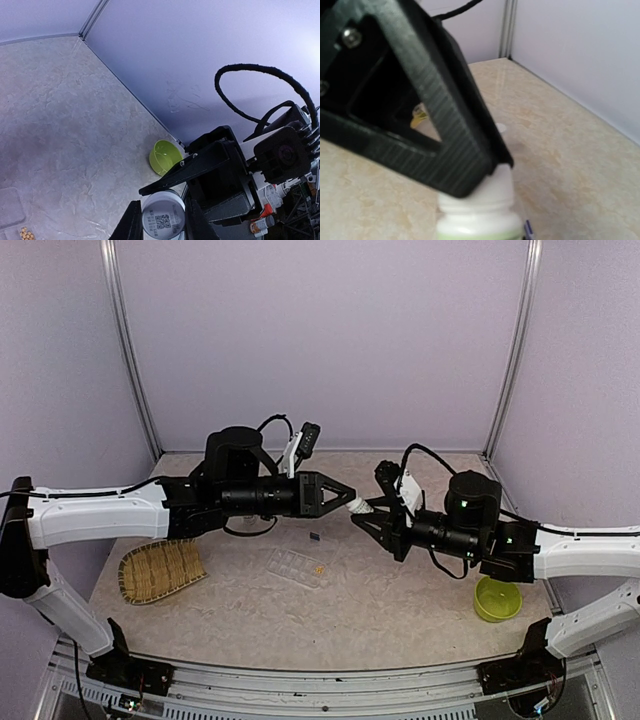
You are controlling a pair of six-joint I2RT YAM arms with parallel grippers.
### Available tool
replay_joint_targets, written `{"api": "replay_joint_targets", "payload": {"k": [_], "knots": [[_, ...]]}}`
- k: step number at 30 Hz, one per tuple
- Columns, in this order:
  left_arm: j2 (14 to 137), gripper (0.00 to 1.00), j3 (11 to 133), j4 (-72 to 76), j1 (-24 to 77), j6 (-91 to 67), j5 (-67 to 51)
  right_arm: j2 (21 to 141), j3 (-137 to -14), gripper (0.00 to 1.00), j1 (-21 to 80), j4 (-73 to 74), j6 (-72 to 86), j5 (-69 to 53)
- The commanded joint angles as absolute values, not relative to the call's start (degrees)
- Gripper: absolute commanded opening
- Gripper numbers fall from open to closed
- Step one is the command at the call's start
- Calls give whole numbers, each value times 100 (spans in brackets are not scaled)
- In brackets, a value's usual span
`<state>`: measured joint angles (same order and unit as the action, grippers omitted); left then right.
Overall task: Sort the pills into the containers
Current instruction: Screw the lid of the pill bottle onto the pill bottle.
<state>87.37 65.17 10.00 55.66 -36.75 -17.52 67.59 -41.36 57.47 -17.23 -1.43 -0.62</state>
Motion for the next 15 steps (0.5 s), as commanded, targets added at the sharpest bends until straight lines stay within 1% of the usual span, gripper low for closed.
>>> {"api": "replay_joint_targets", "payload": {"k": [1,5,11,13,15], "knots": [[8653,0,6389,1482,5665,-3288,-2336,6627,-4236,1,5651,-1882,301,-965],[8616,0,6355,1556,5684,-3078,-2619,6504,-4205,1,5474,-1881,584,-1515],[8624,0,6334,1658,5739,-3037,-2810,6438,-4175,2,5394,-1890,672,-1700],[8625,0,6330,1631,5727,-3085,-2698,6465,-4183,5,5390,-1885,664,-1683],[8616,0,6334,1614,5706,-3148,-2565,6498,-4199,11,5389,-1863,630,-1616]]}}
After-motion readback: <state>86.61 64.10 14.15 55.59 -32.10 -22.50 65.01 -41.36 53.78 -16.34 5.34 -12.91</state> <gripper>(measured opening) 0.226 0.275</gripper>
